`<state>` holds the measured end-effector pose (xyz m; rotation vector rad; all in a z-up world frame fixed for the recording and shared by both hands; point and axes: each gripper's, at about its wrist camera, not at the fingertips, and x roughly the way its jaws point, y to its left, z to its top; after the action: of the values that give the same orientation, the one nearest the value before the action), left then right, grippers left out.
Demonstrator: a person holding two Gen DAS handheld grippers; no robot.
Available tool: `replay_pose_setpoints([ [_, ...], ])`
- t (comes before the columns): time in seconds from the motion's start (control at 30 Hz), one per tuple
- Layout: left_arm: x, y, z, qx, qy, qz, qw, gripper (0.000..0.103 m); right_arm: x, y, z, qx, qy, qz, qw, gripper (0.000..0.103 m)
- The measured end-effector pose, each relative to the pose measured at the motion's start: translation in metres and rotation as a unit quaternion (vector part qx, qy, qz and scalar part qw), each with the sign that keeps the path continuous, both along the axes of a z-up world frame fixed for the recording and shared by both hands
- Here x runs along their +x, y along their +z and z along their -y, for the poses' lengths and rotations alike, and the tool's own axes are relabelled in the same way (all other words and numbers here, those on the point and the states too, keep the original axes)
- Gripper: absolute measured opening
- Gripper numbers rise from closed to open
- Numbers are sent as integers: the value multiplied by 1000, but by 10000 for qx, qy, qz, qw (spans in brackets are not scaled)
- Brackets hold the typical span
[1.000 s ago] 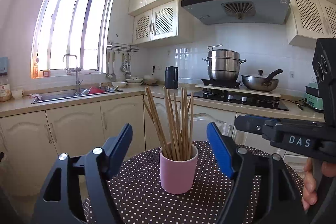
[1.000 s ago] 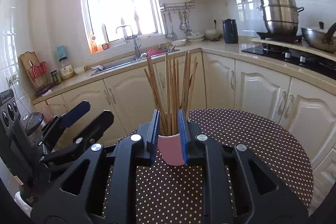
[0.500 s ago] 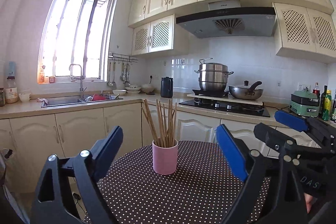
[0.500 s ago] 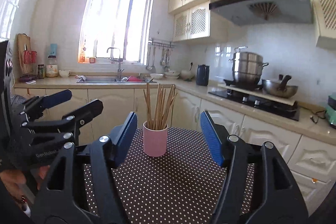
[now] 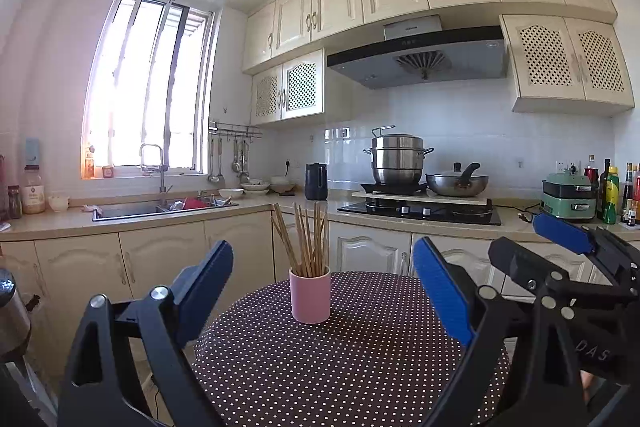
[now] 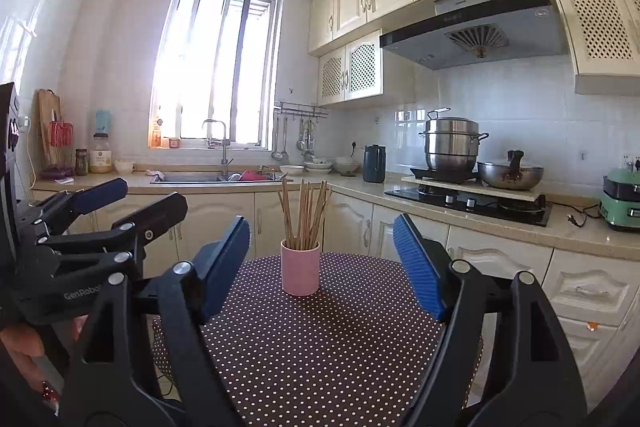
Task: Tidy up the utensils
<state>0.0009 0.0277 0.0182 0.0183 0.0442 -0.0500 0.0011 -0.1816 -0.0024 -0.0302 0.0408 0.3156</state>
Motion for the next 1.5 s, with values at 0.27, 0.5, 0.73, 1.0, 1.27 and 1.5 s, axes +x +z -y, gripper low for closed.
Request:
replay_pose_setpoints([
  [0.27,-12,3,9,207,125,226,9995,90,-12,-1,4,15,-200,109,9997,78],
  [0.5,-13,3,9,96,73,224,9997,90,-14,-1,6,-4,-271,154,9995,80],
  [0.73,-13,1,8,68,47,220,9997,90,-15,-3,6,-2,-274,127,9995,80],
  [1.0,-14,0,11,96,82,214,9997,90,-16,-5,9,4,-272,85,9996,80],
  [1.27,-17,-2,9,134,81,287,9995,90,-19,-5,10,-6,-285,87,9996,80],
  [1.5,-17,-3,8,93,35,250,9996,90,-21,-5,9,-47,-307,113,9995,80],
])
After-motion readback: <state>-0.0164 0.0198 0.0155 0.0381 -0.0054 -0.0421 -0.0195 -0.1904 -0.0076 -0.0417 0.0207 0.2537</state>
